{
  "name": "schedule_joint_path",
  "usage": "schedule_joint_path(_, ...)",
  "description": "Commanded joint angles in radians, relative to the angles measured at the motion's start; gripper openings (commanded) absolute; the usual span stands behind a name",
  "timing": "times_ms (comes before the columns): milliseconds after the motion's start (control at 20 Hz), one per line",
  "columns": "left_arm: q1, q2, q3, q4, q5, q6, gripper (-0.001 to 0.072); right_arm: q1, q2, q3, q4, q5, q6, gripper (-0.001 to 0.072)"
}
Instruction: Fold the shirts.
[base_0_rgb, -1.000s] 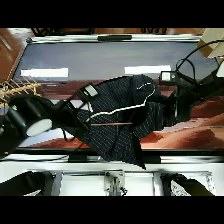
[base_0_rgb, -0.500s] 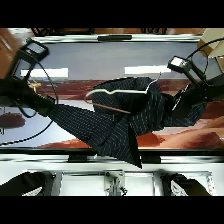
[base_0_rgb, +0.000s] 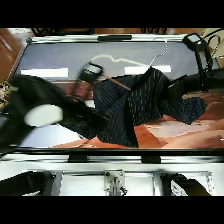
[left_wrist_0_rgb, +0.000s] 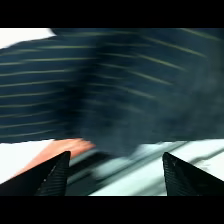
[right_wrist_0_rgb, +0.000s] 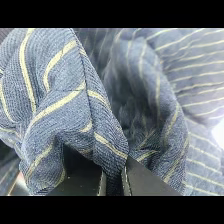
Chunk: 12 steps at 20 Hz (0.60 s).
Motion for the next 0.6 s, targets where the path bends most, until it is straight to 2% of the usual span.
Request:
schedule_joint_path(0,-0.085,-0.105,0.002,-0.16,0.195,-0.077,0.0643,0.0,-0.001,0.001,-0.034,-0.113,0.092,0.0093)
schedule_joint_path(250,-0.06,-0.138,0.015,-0.216,0.299,-0.093,0.0644,0.03,-0.063,0.001,-0.044,-0.106,0.101,0.0093)
schedule_joint_path(550,-0.033,-0.159,0.027,-0.221,0.317,-0.131,0.0643,0.109,-0.104,0.001,-0.056,-0.198,0.078,0.0093)
